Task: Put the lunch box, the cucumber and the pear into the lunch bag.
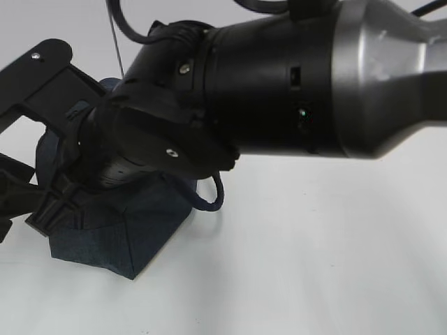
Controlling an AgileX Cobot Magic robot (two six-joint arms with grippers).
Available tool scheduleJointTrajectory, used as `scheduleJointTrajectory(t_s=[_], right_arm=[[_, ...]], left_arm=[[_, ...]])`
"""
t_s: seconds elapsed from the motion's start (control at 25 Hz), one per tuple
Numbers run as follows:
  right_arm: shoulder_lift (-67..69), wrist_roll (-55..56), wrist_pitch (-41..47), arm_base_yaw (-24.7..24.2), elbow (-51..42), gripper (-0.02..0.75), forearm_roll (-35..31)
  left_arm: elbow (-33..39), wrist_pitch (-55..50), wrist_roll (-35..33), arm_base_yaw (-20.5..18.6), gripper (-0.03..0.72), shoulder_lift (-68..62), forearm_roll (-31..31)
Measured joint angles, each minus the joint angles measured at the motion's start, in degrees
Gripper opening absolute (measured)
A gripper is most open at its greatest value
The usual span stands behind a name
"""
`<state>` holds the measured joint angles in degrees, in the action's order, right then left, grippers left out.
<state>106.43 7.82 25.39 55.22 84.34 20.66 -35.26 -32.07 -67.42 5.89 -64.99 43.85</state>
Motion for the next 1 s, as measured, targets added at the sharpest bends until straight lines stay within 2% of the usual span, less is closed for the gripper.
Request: scheduleJointTrajectory(t_s=[0.12, 0.28, 0.32, 0.44, 0.52, 0.76, 1.0], right_arm=[[0.00, 0.00, 0.00, 0.00, 0.00, 0.000, -0.22], [0.00, 0.00, 0.00, 0.00, 0.00, 0.000, -0.46], [0.00, 0.00, 0.08, 0.00, 0.00, 0.000, -0.57], [0.00, 0.00, 0.08, 0.00, 0.00, 0.000, -0.57], [0.00, 0.04, 0.13, 0.00, 0.00, 0.000, -0.57], [0.00, 1.08, 0.34, -0.40, 0.17, 0.000, -0.57], [0.00, 2.96, 0.91, -2.84, 2.16, 0.000, -0.78]], left_arm=[[0.00, 0.06, -1.77, 0.00, 0.330, -2.07, 1.57], [0.00, 0.33, -7.48, 0.00, 0.312, -5.44, 8.33], [0.00, 0.33, -8.32, 0.00, 0.272, -6.26, 9.54], [-0.05, 0.14, -10.24, 0.00, 0.080, -8.86, 11.48], [-0.18, -0.29, -10.51, 0.00, 0.035, -10.20, 12.50], [-0.30, -1.00, -10.75, 0.00, 0.012, -11.49, 13.45], [-0.30, -1.00, -10.75, 0.00, 0.009, -11.49, 13.56]])
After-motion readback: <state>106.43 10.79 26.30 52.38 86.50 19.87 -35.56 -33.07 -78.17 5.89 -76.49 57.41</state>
